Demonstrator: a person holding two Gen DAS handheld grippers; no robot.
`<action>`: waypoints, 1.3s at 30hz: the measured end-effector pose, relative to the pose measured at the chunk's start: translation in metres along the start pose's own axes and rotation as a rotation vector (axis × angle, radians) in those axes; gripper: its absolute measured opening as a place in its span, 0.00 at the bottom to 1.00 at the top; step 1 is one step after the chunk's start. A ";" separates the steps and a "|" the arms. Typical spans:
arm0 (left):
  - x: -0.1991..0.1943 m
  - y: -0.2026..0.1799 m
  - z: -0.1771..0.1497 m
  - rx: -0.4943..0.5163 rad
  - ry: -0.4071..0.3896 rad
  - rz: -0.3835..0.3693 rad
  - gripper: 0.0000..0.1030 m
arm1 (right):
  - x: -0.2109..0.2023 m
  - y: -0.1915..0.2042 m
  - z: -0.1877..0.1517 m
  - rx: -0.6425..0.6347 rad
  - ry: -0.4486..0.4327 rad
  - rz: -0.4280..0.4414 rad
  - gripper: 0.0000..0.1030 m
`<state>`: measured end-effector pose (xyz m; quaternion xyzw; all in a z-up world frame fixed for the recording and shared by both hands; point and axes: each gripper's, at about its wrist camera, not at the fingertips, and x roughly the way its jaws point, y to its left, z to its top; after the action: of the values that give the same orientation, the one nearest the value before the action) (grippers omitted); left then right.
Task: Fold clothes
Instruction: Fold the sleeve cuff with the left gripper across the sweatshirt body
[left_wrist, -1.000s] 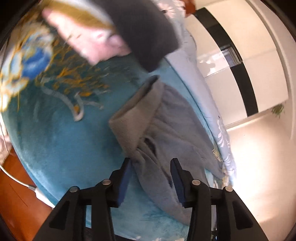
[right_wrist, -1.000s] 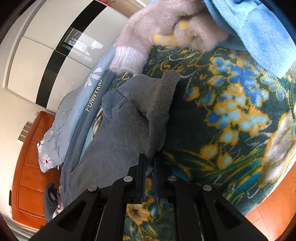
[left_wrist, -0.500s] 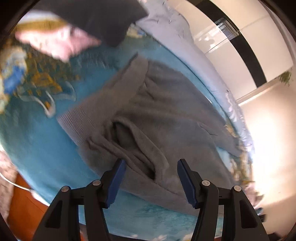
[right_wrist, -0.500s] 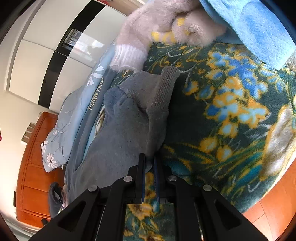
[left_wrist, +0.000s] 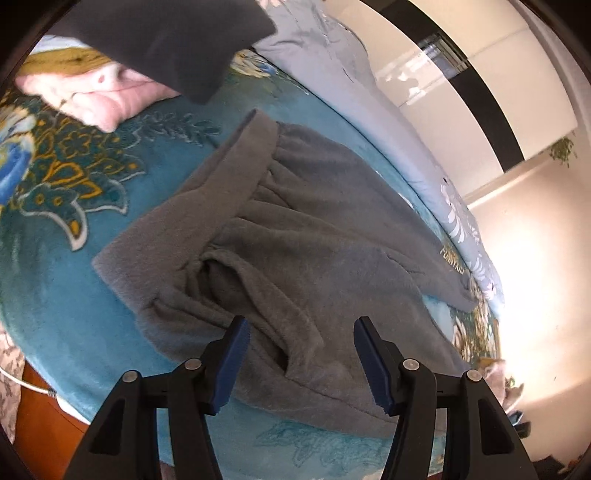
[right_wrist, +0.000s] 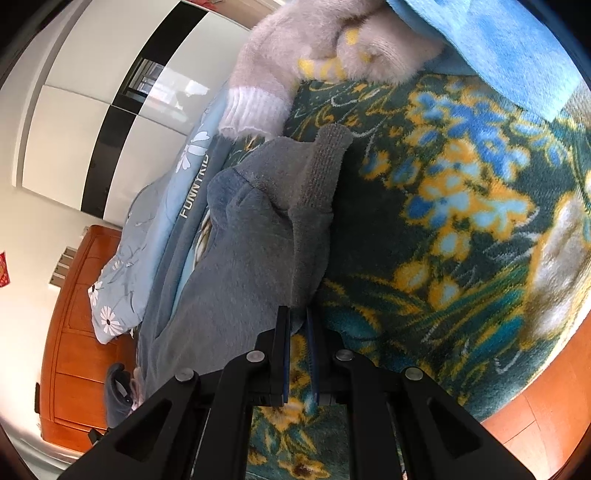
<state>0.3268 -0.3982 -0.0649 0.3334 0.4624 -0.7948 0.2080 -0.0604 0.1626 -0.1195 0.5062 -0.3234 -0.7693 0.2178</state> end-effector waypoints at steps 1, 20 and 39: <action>0.005 -0.002 0.000 0.012 0.012 -0.008 0.61 | 0.000 -0.001 0.000 0.001 0.002 0.003 0.09; 0.007 0.033 -0.017 -0.172 -0.064 -0.139 0.05 | -0.002 -0.007 -0.004 0.031 0.012 0.050 0.09; -0.007 0.074 0.000 -0.274 -0.156 0.078 0.47 | 0.008 0.002 0.007 0.035 0.023 0.068 0.09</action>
<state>0.3792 -0.4339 -0.1037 0.2570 0.5354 -0.7392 0.3175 -0.0700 0.1580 -0.1212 0.5076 -0.3514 -0.7496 0.2386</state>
